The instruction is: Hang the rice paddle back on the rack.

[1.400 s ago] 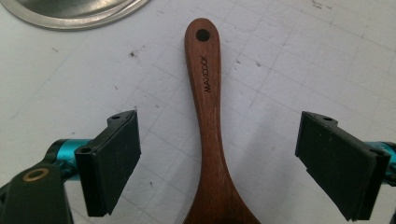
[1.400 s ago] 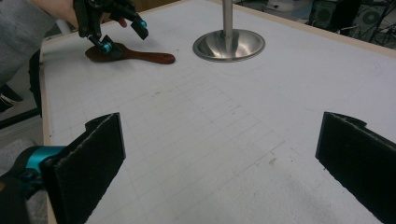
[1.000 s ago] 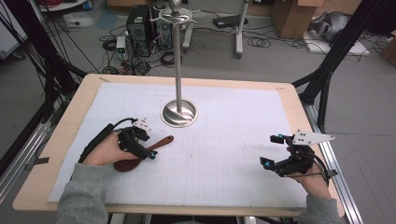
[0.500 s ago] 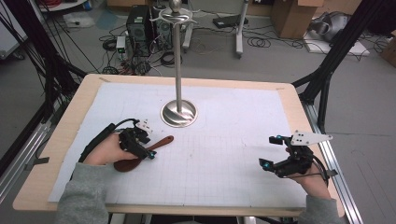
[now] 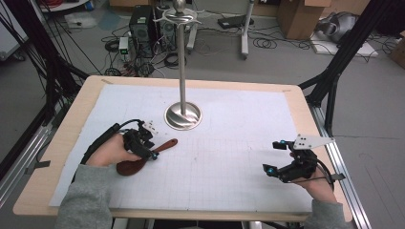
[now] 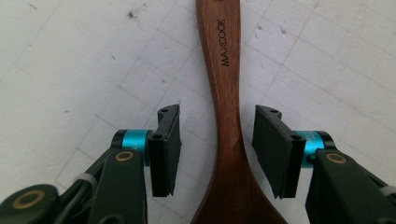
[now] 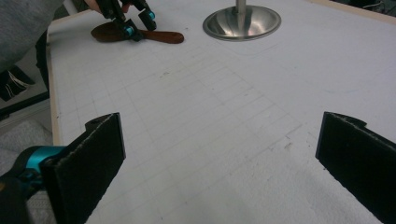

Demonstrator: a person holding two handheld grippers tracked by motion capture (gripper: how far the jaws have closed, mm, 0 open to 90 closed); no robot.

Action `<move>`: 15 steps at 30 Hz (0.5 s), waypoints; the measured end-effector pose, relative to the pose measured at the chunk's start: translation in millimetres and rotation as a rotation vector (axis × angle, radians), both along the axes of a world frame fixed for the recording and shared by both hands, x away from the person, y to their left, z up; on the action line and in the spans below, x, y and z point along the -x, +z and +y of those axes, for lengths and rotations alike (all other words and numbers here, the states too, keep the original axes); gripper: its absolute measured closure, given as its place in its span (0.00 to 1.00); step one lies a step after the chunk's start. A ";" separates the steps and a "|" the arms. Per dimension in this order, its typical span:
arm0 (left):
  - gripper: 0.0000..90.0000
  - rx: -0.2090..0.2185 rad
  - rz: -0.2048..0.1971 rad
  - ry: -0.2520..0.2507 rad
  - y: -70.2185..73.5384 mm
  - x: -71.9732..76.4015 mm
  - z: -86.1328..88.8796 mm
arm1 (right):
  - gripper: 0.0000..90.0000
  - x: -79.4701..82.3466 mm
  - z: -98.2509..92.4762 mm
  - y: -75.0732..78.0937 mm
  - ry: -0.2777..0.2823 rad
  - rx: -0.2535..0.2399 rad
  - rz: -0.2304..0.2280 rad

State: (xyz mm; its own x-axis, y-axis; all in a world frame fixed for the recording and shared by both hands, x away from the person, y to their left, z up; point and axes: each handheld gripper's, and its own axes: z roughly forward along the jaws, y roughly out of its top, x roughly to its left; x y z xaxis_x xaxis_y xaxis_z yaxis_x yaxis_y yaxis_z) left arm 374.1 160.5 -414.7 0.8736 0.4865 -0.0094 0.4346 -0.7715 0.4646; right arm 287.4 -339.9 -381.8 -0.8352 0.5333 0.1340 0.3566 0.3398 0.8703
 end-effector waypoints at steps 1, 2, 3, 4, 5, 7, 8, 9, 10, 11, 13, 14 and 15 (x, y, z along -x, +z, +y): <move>0.62 0.002 0.000 0.000 0.0 0.1 0.0 | 0.00 0.0 0.0 0.0 0.001 -0.001 0.000; 0.62 -0.002 -0.001 -0.002 0.1 -0.2 0.0 | 0.00 0.2 0.0 0.1 0.002 -0.004 0.002; 0.62 0.007 0.006 0.011 -0.3 0.6 -1.3 | 0.00 -0.2 -0.5 0.2 0.001 -0.004 -0.007; 0.62 -0.007 0.006 0.011 0.5 0.2 -2.4 | 0.00 0.1 -1.0 0.4 0.001 -0.005 -0.003; 0.63 -0.016 0.008 0.008 1.0 -0.1 -3.7 | 0.00 -0.1 -1.5 0.3 0.001 -0.006 -0.001; 0.63 -0.024 0.012 0.010 1.2 -0.6 -5.4 | 0.00 0.0 -2.9 -0.2 0.002 -0.011 0.003; 0.63 -0.027 0.017 0.010 1.6 -0.9 -5.4 | 0.00 -0.2 -3.5 -0.6 0.002 -0.014 0.004; 0.63 -0.030 0.019 0.007 1.7 -1.5 -5.1 | 0.00 -0.4 -4.1 -0.9 -0.001 -0.013 0.006; 0.63 -0.035 0.018 0.003 2.0 -2.0 -5.1 | 0.00 -0.9 -4.5 -1.1 -0.001 -0.014 0.003; 0.63 -0.040 0.019 0.001 2.4 -2.1 -5.2 | 0.00 -0.9 -4.8 -1.1 -0.003 -0.014 0.006; 0.63 -0.033 0.024 0.010 1.8 -1.8 -6.7 | 0.00 -0.9 -4.8 -1.1 -0.003 -0.015 0.007; 0.63 -0.042 0.024 0.009 2.5 -1.8 -6.9 | 0.00 -1.1 -4.9 -1.2 -0.002 -0.013 0.006; 0.64 -0.047 0.023 0.003 2.9 -1.9 -7.0 | 0.00 -1.2 -4.8 -1.4 -0.001 -0.012 0.005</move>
State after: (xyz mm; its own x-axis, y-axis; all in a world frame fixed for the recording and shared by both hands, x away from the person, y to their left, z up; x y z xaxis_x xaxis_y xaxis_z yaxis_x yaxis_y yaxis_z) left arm 376.1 153.5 -411.8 0.8720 0.4894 -0.0066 0.4471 -0.7908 0.4180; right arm 288.5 -344.7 -383.1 -0.8338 0.5328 0.1448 0.3616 0.3288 0.8724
